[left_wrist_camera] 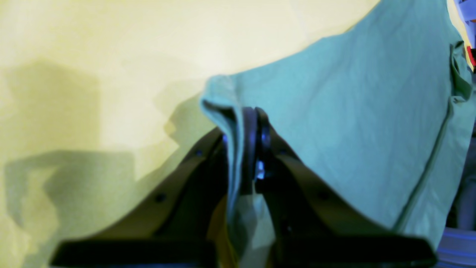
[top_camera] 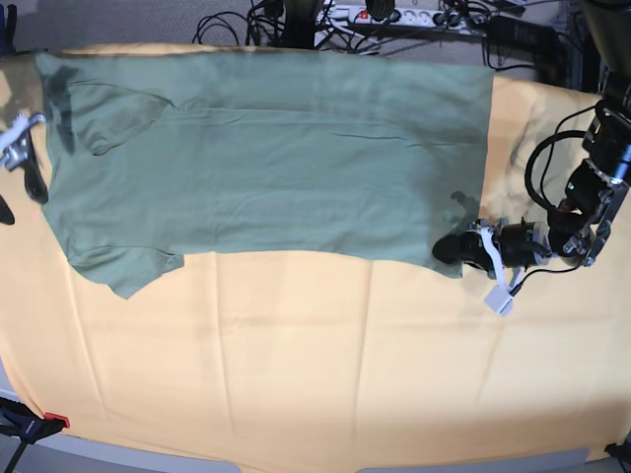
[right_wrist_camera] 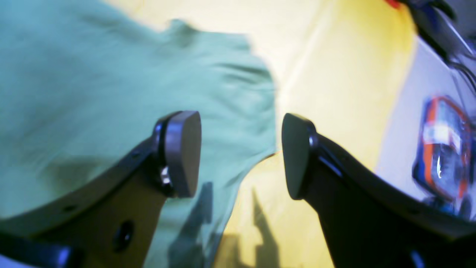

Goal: Fold the T-shirt properly
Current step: 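Release the shirt and move both grippers to the hem corners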

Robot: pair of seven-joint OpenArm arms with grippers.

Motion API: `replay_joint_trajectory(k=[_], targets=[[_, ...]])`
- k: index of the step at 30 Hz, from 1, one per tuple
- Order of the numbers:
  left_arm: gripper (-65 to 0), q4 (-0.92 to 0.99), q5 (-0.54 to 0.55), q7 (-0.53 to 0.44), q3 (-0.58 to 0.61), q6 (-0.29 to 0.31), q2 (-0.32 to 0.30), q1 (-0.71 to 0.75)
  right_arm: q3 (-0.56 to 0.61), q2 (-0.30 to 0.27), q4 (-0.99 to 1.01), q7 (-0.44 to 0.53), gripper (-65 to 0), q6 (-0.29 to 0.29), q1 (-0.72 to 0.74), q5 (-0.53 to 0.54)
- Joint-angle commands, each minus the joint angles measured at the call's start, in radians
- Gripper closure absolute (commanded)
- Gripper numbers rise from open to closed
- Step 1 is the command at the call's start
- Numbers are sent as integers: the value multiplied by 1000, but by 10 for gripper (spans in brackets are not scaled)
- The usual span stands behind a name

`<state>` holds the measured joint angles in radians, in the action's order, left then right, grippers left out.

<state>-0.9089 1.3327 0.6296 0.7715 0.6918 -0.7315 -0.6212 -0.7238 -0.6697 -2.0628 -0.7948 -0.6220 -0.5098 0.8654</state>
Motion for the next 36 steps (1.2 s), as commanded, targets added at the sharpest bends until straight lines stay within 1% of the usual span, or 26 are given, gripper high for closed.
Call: replay_joint_trajectory(k=[1,3,5,8,10,13,15,16,18,20,22,25,28,30,33,34,36], targets=[[0,-8,11,-9,-9,6,-16,-27,26,-2,35,38,-364,11,47,-16],[0,-8,11,-7,-9,6,-17,-27,105,29,143,68,-364,21,150,-77],[0,-8,10,-6,-9,6,-17,-27,179,53,273,77,-364,20,271,-116],[0,-8,4,-6,-9,6,-17,-27,240,75,487,77,-364,20,445,-151],[0,-8,4,-8,-9,6,-17,-27,262,76,636,76,-364,20,559,-153],[0,-8,4,-11,-9,6,-16,-27,263,76,853,71,-364,20,719,-152],[0,-8,4,-11,-9,6,-17,-27,263,76,990,39,-364,19,811,-140],[0,-8,4,-11,-9,6,-16,-27,263,76,1054,16,-364,8,850,-121],[0,-8,4,-13,-9,6,-16,-27,263,76,1175,-31,-364,-34,917,-77],[0,-8,4,-21,-9,6,-17,-27,263,76,1276,-61,-364,-54,964,-52],[0,-8,4,-23,-9,6,-17,-27,263,76,1347,-74,-364,-51,993,-54],[0,-8,4,-23,-9,6,-17,-27,263,77,1389,-97,-364,-39,1000,-53],[0,-8,5,-23,-9,6,-17,-27,263,77,1392,-148,-364,-56,1000,-45],[0,-8,4,-23,-9,6,-17,-27,264,77,1392,-216,-364,-73,1000,6],[0,-8,5,-27,-9,6,-17,-27,277,77,1392,-346,-362,-76,1000,138],[0,-8,5,-31,-9,6,-17,-27,285,77,1392,-374,-362,-76,1000,179],[0,-8,5,-31,-9,6,-16,-27,307,77,1392,-388,-362,-76,1001,221]])
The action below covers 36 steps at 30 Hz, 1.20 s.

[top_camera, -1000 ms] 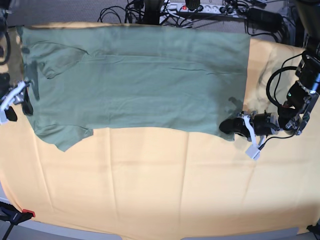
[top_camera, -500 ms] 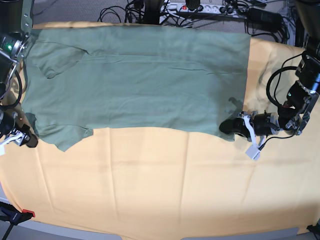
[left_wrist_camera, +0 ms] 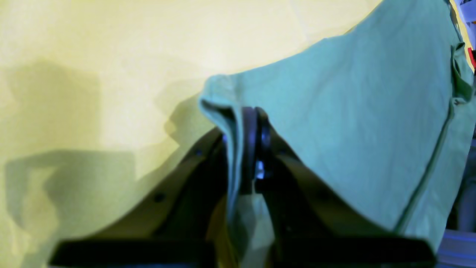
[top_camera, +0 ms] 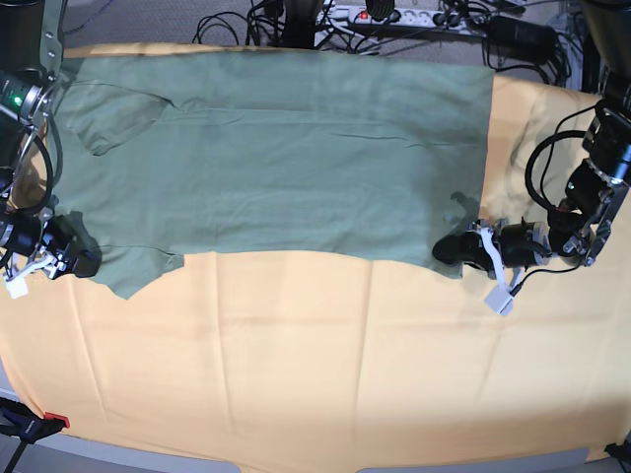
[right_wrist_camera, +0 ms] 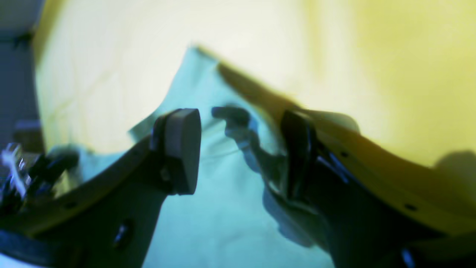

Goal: Fold the T-shirt properly
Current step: 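Release the shirt and move both grippers to the hem corners, then grasp the hem corners with both grippers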

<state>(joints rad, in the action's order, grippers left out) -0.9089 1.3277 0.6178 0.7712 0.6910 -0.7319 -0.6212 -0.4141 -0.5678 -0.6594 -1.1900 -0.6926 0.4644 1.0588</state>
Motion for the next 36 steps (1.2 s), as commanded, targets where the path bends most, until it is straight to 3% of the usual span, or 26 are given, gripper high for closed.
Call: replay_joint_trajectory(k=[1,3,5,9,12,15,22,27,31,36], targets=[[0,-8,10,-19,-8,7,-16,-27,9,-25,-11,11,-362,-6,27,34],[0,-8,10,-19,-8,7,-16,-27,33,-25,-11,47,-354,-6,27,37],[0,-8,10,-26,-8,7,-16,-27,53,-25,-11,111,-298,-6,27,27],[0,-8,9,-78,-8,7,-17,-28,67,-25,-11,307,0,-6,27,-58],[0,-8,8,-106,-8,7,-16,-28,67,-25,-11,445,0,-6,29,-151],[0,-8,-56,-168,-8,7,-16,-31,67,-25,-11,512,0,-6,35,-241],[0,-8,-228,-360,-8,3,-15,-79,67,-24,-11,522,0,-6,83,-306],[0,-7,-327,-426,-8,-114,-5,-131,67,-16,-11,549,0,-6,132,-351],[0,-7,-402,-465,-8,-159,19,-168,68,6,-11,599,0,-6,167,-455],[0,-7,-436,-445,-8,-119,69,-177,108,16,-13,597,0,-6,179,-455]])
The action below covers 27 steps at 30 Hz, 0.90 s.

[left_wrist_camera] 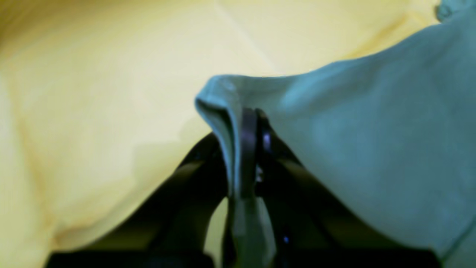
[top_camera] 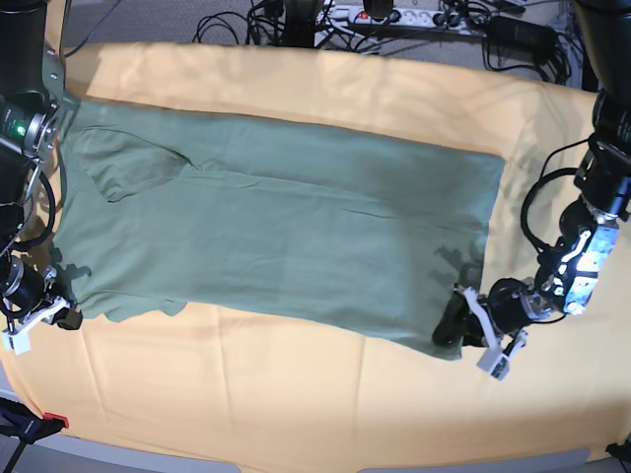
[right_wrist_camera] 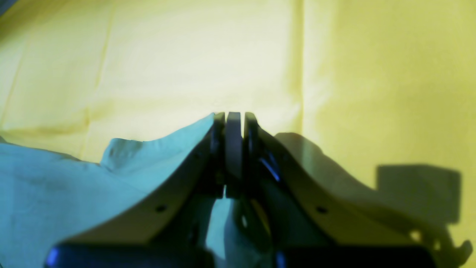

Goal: Fold the T-shirt properly
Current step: 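Grasp the hem corners with both grippers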

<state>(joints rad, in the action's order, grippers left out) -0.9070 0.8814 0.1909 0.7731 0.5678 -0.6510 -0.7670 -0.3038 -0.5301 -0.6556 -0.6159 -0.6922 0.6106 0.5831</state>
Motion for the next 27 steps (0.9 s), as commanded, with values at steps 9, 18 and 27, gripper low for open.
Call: replay_joint_trajectory(k=[9,18,27], targets=[[0,-9,37,85,-10,130,-20,-25,136,-23,-34,-87,0,-6,28,50],[0,-10,250,314,-10,130,-33,-23,142,-24,-309,-310,0,-6,-115,237],[0,-82,359,450,-10,130,-80,-23,141,-93,-669,-309,0,-6,-370,256]])
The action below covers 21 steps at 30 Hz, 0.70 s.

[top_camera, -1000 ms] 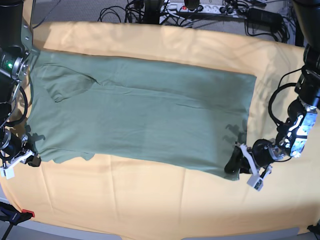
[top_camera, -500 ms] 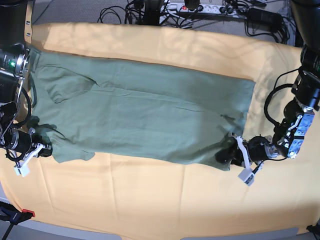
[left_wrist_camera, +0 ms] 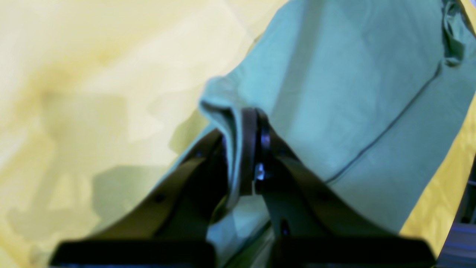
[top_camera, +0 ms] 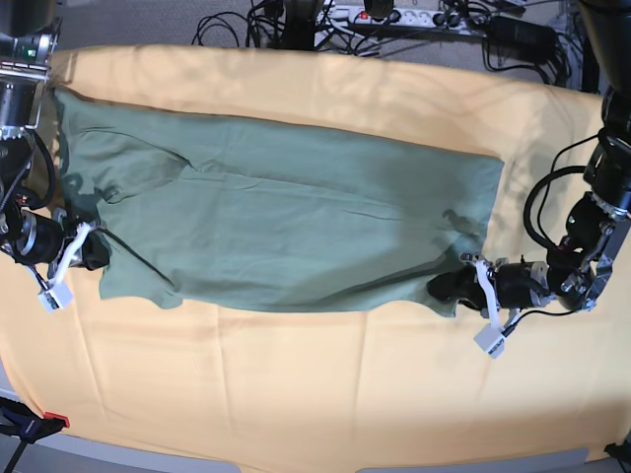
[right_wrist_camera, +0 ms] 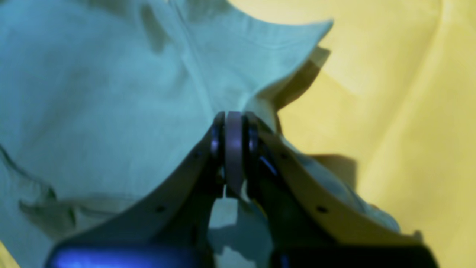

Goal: Fold the T-shirt properly
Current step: 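Grasp the hem corners with both grippers, then lift the hem and fold it toward the collar with both grippers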

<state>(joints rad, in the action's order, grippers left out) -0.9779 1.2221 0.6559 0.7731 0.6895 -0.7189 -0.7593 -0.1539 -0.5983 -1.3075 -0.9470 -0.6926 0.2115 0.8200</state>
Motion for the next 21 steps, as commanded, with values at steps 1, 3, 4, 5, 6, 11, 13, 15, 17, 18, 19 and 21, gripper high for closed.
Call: replay_joint_trajectory(k=[1,3,4,5,6,11,13,15,17,18,19,21], targets=[[0,-25,18,-14,-10,9,-19,-31,-9,-36,-40,23,0,-6,11,19],[0,-54,18,-5,-10,9,-31,-31,-9,-53,-66,23,0,-6,-14,21],[0,-68,18,5,-10,9,-35,-31,-9,-64,-69,27,0,-6,-21,22],[0,-79,18,18,-10,9,-39,-31,-9,-72,-69,26,0,-6,-23,21],[0,-88,18,32,-10,9,-42,-31,-9,-79,-69,26,0,-6,-24,21],[0,-98,18,42,-10,9,-63,-31,-10,-114,-69,31,0,-6,-26,22],[0,-98,18,42,-10,9,-72,-31,-10,-117,-69,30,0,-6,-26,20],[0,-98,18,42,-10,9,-83,-31,-10,-117,-69,30,0,-6,-26,18],[0,-98,17,42,-10,9,-95,-31,-10,-117,-69,30,0,-6,-26,18],[0,-98,17,42,-10,9,-101,-31,-10,-117,-69,30,0,-6,-26,18],[0,-98,17,42,-10,9,-107,-30,-10,-116,-69,30,0,-6,-26,18],[0,-98,18,43,-10,9,-116,-26,-10,-117,-69,30,0,-6,-26,18]])
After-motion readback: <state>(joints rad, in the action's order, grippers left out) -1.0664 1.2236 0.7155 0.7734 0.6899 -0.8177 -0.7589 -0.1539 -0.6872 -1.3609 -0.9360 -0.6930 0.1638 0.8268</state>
